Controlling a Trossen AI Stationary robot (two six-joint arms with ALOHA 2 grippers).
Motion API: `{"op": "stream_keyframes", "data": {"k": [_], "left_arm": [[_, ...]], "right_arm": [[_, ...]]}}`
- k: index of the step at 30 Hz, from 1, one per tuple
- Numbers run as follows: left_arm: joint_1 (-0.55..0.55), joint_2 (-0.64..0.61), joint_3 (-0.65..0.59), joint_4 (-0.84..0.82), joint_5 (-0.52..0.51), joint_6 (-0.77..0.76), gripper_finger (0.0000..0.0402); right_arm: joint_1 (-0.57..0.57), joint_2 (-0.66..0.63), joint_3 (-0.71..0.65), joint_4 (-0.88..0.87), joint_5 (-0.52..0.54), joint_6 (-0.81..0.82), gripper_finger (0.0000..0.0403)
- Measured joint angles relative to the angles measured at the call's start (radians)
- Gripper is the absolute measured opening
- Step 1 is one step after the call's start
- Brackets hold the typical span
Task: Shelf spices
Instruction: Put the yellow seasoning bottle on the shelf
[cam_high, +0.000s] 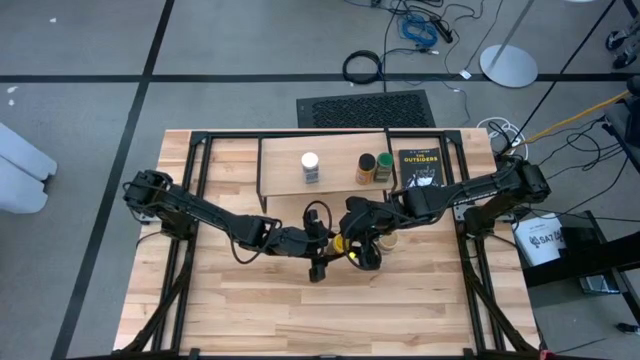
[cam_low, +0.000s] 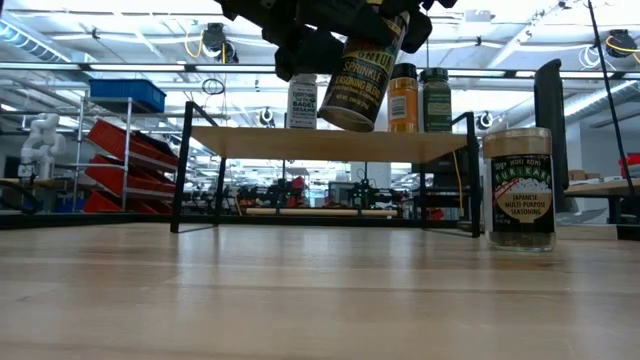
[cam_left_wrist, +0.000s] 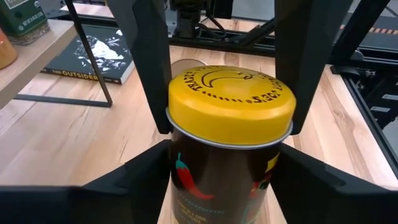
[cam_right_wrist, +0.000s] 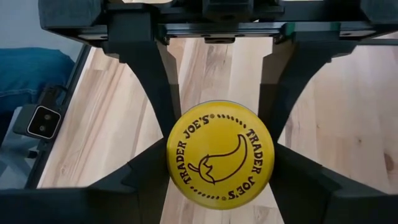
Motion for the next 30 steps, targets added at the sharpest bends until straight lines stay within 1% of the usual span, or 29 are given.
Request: {"op": "stream_keyframes", "data": {"k": [6,30], "left_arm": [[0.0,0.0,0.0,-0.001,0.02,0.004,0.0238],[0.0,-0.001,-0.001,-0.002,0.019,0.022,0.0235]], "right_arm": [[0.0,0.0,0.0,0.0,-0.007,0.003,0.0228],[0.001,0.0,0.0,0.0,-0.005,0.001,0.0229]]}}
